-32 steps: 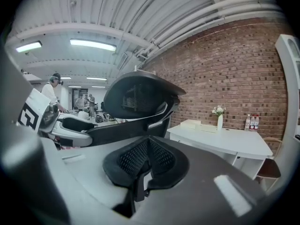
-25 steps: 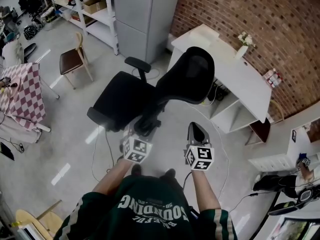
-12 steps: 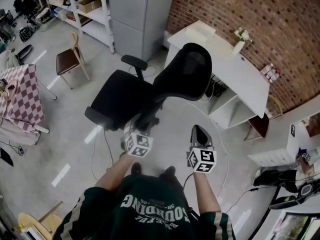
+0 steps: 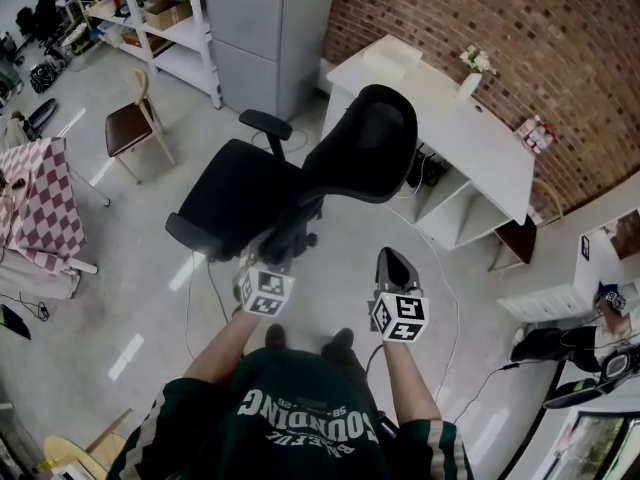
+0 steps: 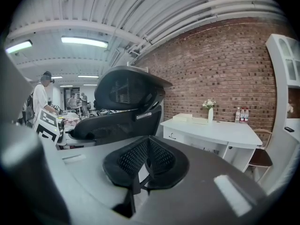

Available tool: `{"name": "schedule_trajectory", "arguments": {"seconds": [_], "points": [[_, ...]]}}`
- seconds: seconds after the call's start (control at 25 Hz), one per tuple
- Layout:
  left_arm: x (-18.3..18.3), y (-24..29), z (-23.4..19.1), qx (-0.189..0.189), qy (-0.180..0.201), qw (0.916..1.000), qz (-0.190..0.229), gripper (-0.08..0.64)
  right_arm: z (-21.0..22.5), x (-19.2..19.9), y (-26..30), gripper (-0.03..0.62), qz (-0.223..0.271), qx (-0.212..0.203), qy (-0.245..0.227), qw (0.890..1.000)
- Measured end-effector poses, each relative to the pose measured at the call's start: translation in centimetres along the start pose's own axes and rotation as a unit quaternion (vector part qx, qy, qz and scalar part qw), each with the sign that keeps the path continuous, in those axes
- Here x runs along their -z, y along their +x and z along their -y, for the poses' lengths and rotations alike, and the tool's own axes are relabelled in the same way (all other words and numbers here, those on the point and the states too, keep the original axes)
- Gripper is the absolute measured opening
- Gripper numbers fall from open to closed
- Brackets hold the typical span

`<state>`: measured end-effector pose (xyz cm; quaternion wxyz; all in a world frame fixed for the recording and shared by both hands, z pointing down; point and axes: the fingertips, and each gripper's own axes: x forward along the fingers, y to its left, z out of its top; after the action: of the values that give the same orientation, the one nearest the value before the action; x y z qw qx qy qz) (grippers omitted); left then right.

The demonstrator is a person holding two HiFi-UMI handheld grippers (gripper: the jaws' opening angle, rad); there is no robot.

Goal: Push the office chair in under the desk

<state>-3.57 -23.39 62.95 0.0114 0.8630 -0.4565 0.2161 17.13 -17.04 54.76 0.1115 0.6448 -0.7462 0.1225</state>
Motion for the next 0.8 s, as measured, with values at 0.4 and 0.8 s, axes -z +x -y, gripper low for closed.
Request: {"name": "schedule_trajectory", "arguments": {"seconds": [0.4,0.8], "points": [[1.3,-2.8,-2.4,0.004,0.002,1.0,0.007,0.158,-1.9,1.0,0.5,0.001,-0.01,-0.01,0.007,1.0],[3.4,-5.8,-6.0,-0.014,-0.011,0.9998,0.009,0.184,-2.2,2.3,0.7,0.0,-0.02,-0.006,0.012,1.0]]}}
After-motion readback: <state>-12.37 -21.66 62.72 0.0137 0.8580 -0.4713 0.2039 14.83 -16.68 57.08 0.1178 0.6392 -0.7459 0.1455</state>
